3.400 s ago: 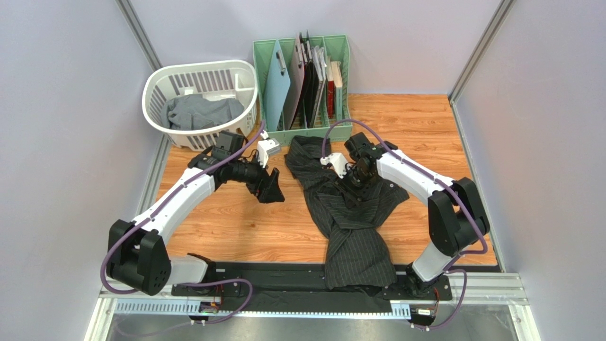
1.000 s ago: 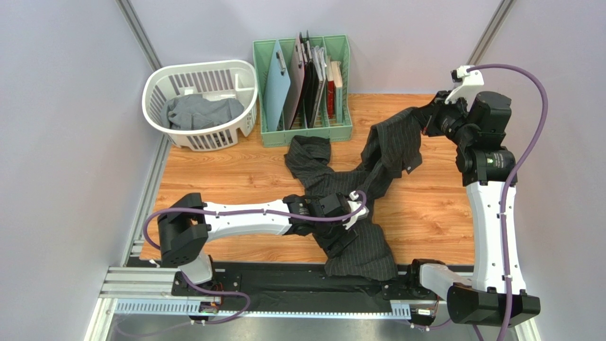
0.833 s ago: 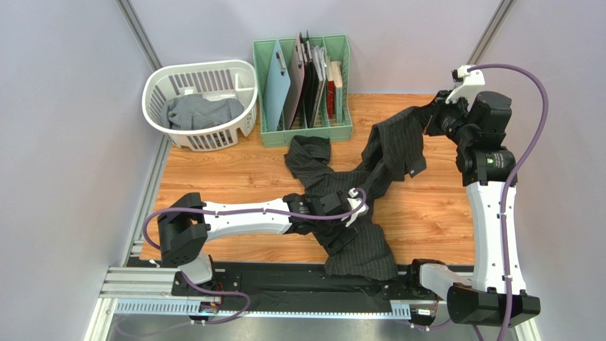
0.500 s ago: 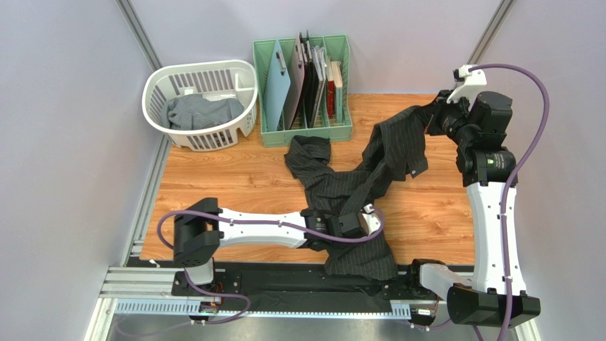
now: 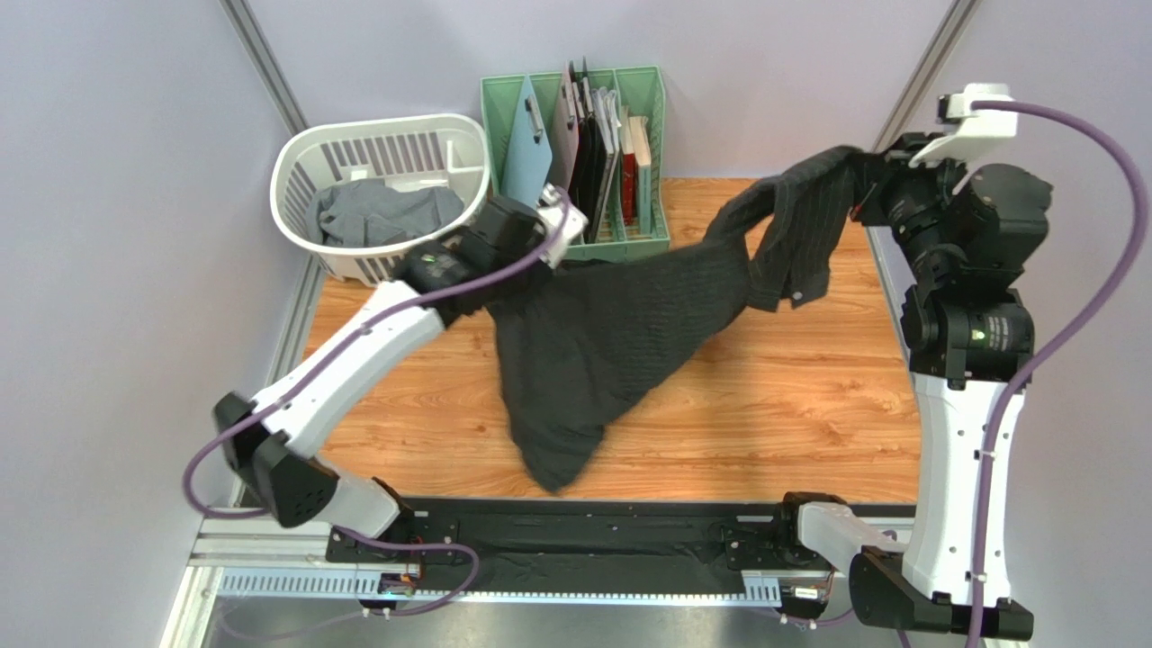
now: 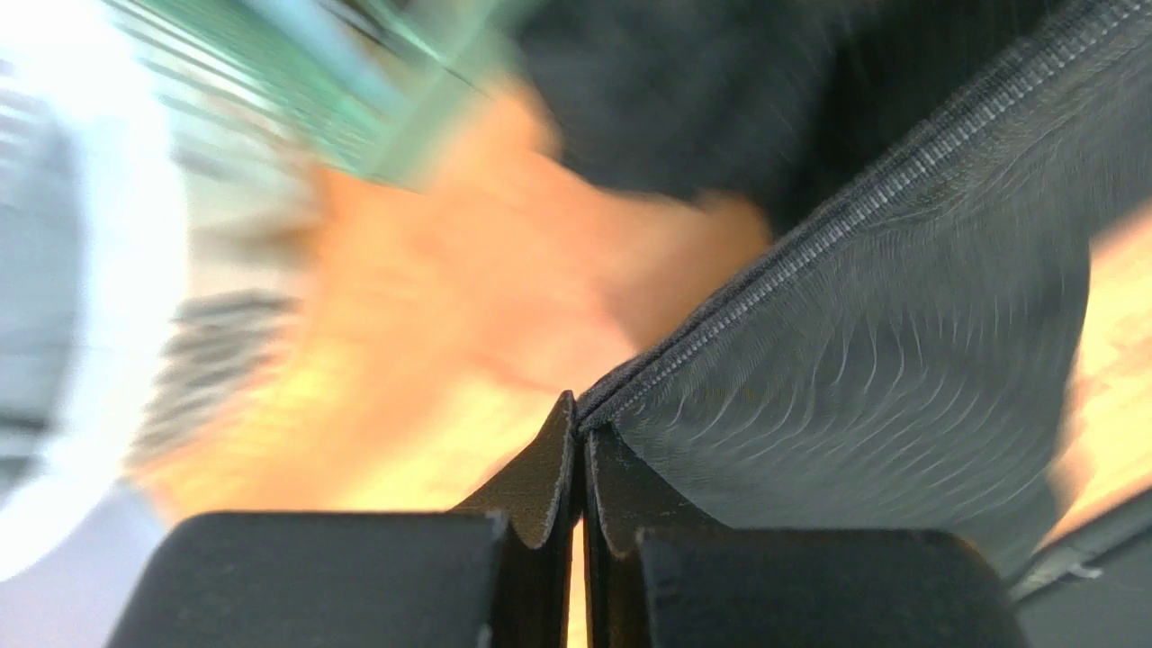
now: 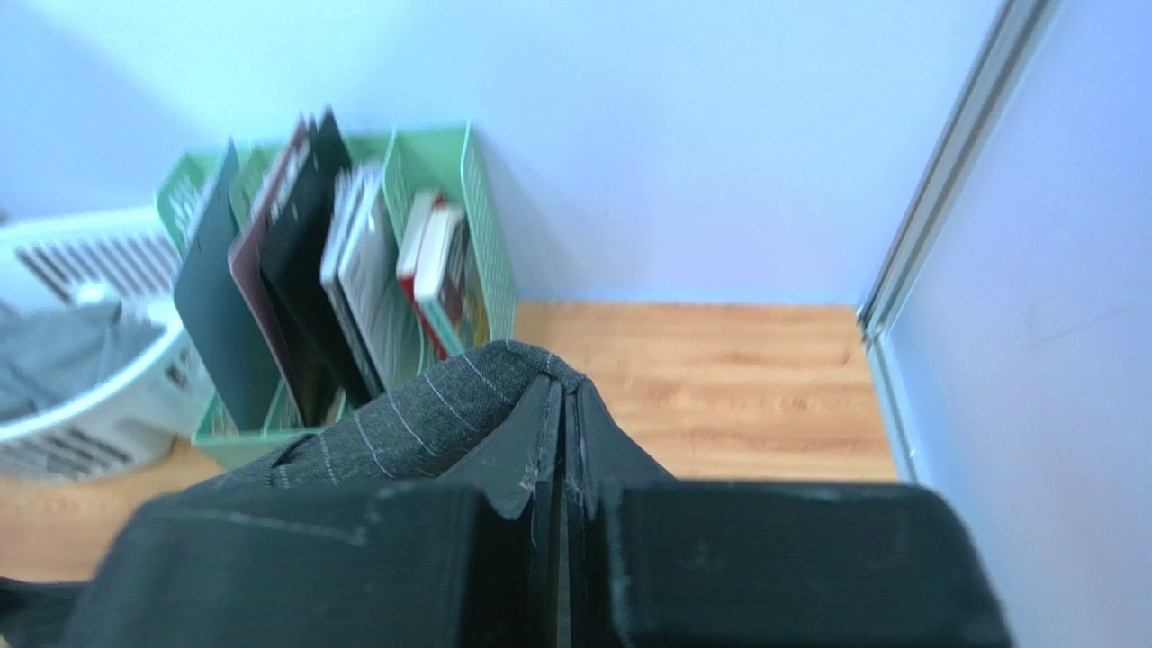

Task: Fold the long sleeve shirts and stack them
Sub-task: Flatten the shirt out

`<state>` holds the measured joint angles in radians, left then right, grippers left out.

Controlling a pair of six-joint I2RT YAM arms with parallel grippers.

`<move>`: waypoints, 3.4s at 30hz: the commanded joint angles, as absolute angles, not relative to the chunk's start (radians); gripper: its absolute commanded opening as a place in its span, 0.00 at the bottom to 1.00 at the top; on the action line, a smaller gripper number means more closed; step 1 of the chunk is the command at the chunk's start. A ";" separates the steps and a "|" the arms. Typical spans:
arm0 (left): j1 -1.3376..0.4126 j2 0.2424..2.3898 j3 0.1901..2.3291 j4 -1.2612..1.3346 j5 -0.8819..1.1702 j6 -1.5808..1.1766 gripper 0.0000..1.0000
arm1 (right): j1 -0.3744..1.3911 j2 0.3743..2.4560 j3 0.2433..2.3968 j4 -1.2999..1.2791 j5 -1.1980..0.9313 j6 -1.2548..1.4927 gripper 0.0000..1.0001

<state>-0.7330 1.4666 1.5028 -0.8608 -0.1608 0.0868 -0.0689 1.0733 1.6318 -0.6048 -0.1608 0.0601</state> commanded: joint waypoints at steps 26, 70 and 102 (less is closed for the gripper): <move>-0.730 1.157 1.985 -1.060 -0.054 0.609 0.00 | -0.075 0.899 2.010 -0.483 -0.025 -0.031 0.00; -0.256 1.629 1.465 -0.747 0.153 0.442 0.00 | 0.554 1.246 1.456 -0.699 -0.489 -0.009 0.34; -0.264 1.455 1.020 -0.838 0.206 0.675 0.76 | 0.167 1.907 1.261 -0.779 -0.051 -0.362 0.49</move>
